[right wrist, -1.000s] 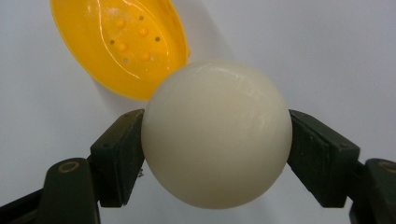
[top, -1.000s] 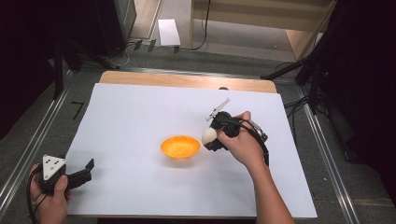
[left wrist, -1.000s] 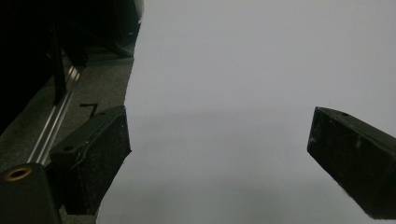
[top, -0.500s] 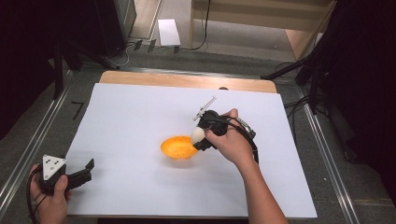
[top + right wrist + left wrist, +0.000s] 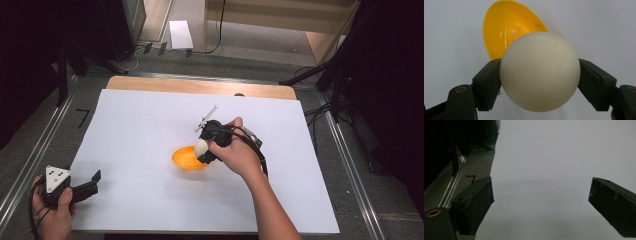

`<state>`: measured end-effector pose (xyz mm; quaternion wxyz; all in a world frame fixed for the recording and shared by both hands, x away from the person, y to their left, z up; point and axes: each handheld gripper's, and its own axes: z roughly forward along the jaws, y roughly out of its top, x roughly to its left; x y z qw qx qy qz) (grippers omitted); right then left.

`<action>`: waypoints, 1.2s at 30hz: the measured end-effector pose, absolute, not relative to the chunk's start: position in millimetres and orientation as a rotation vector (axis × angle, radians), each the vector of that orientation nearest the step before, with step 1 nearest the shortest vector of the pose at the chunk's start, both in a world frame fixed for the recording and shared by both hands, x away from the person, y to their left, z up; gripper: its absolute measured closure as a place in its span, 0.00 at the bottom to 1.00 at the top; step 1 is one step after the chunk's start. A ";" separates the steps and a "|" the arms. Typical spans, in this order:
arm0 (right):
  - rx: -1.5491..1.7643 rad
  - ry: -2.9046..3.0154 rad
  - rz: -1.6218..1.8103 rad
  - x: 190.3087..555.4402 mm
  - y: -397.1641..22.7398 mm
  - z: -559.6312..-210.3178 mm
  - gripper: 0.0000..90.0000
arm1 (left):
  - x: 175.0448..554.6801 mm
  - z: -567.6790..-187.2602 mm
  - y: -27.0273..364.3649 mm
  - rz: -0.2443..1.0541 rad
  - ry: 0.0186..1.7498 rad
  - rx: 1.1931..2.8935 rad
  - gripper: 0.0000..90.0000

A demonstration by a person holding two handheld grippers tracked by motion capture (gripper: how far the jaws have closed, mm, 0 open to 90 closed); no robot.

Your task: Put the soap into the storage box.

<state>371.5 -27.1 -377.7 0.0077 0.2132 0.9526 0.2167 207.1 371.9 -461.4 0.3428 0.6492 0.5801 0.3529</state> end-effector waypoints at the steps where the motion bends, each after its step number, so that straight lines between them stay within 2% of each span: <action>1: 0.665 2.980 0.672 371.4 -25.6 -378.0 0.28 | 207.1 -461.4 371.9 0.917 1.508 1.688 0.07; 15: 0.603 3.003 0.627 368.5 -4.4 -386.8 0.28 | 207.2 -461.3 371.9 0.914 1.507 1.690 0.07; 36: 0.568 3.003 0.597 367.7 3.5 -393.6 0.27 | 207.2 -461.4 372.1 0.911 1.503 1.688 0.07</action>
